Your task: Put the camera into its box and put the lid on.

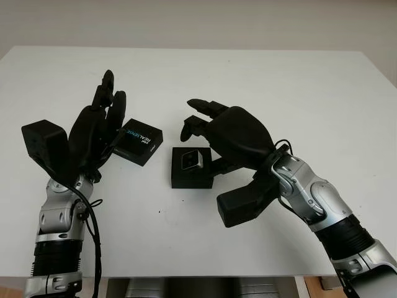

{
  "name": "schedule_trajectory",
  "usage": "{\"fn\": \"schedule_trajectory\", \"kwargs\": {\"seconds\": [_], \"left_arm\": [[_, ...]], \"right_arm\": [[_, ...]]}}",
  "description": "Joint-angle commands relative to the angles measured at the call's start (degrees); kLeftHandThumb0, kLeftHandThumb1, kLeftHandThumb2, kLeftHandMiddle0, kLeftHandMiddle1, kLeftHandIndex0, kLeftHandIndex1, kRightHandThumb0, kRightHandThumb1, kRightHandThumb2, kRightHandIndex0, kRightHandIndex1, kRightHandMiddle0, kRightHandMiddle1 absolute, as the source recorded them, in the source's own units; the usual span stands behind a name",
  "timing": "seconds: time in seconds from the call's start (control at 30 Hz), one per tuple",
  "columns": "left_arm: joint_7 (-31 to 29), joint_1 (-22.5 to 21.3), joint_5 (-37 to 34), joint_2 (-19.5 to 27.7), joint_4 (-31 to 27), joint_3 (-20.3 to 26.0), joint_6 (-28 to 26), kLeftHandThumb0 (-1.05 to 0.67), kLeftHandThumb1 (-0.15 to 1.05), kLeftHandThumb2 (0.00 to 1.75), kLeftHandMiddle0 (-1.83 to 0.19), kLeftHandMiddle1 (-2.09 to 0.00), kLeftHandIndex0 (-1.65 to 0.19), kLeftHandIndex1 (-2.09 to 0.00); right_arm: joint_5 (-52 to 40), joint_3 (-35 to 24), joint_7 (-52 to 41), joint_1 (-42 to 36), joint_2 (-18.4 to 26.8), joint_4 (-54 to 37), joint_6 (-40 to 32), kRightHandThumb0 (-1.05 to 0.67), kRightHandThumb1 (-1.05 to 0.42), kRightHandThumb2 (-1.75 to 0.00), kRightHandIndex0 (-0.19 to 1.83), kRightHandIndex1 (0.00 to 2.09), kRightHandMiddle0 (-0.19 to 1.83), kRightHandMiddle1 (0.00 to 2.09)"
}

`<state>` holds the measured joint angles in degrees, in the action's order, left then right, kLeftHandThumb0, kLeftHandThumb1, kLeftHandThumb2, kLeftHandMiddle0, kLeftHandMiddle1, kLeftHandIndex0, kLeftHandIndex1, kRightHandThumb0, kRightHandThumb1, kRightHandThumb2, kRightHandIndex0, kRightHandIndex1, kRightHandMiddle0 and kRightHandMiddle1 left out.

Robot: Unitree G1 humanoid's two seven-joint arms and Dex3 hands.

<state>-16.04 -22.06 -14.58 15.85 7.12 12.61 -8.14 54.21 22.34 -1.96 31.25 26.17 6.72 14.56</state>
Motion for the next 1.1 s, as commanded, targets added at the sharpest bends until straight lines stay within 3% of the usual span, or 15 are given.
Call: {"fn": "schedule_trajectory", "kwargs": {"seconds": [0.0, 0.53, 1.07], "left_arm": [[-0.13, 0.02, 0.07, 0.19, 0.02, -0.04, 0.65, -0.76, 1.05, 0.52, 0.19, 0.00, 0.19, 0.00], [-0.35, 0.11, 0.46, 0.35, 0.29, -0.36, 0.97, -0.75, 1.05, 0.50, 0.19, 0.00, 0.19, 0.00], [0.40, 0.21, 0.99, -0.03, 0.09, -0.34, 1.62, -0.75, 1.05, 0.49, 0.19, 0.00, 0.19, 0.00]], "right_arm": [[0.17, 0.49, 0.14, 0.20, -0.10, 0.30, -0.26, -0.85, -0.99, -0.06, 0.31, 0.08, 0.35, 0.95], [0.43, 1.12, 3.21, 1.38, -1.14, 4.49, -0.64, -0.76, -0.99, -0.05, 0.34, 0.07, 0.44, 0.98], [0.06, 0.93, 4.61, 1.57, -0.29, 4.71, 0.96, -0.69, -0.99, -0.05, 0.41, 0.08, 0.51, 1.16]]}}
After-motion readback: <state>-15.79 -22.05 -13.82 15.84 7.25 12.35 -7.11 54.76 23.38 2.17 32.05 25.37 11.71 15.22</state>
